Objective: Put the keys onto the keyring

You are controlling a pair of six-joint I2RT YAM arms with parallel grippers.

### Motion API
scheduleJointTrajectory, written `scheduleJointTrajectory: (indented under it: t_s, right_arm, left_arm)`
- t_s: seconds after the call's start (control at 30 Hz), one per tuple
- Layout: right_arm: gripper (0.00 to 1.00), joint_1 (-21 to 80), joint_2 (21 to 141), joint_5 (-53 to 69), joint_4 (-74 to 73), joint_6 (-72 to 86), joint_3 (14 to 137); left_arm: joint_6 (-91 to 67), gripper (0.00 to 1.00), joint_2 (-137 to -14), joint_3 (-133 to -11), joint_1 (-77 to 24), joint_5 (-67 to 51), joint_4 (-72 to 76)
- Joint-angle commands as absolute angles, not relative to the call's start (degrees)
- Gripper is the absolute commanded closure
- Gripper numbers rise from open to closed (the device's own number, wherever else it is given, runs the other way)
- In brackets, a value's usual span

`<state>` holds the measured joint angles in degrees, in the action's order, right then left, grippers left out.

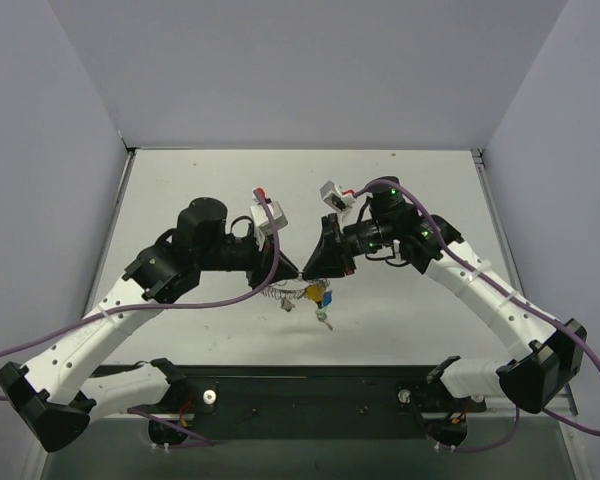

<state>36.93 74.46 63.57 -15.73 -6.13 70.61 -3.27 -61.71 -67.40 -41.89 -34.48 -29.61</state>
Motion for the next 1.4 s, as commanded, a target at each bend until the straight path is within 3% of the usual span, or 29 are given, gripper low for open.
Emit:
scheduleJointTrajectory:
  t_s: [0.0, 0.7, 1.1, 1.2, 1.3, 1.37]
  right_arm:
    - [1.00, 37.9, 71.8, 67.1, -12.9, -7.6, 70.4]
    - [1.00, 37.5, 68.5, 70.3, -10.5, -7.6, 68.7]
    - [1.00, 37.5, 67.2, 71.4, -2.0, -2.5, 64.9]
    - [1.00, 37.5, 66.9, 70.4, -1.3, -1.4, 64.4]
    - [1.00, 37.4, 66.7, 67.2, -1.3, -0.4, 64.8]
    - [1.00, 37.4, 66.6, 63.9, -1.2, 2.1, 65.4]
  left_arm:
    - [-9.0, 1.00, -60.3, -67.0, -41.3, -36.4, -10.7]
    - [-26.7, 1.00, -52.8, -54.8, -28.3, -47.5, 11.9]
    - [-45.8, 1.00, -54.5, -48.0, -24.9, -52.5, 38.5]
    - [-42.9, 1.00, -54.9, -49.7, -24.9, -53.6, 36.8]
    - [-30.8, 1.00, -54.6, -55.7, -25.0, -52.4, 20.5]
    - [-23.9, 0.74, -53.7, -58.8, -25.8, -47.6, 4.9]
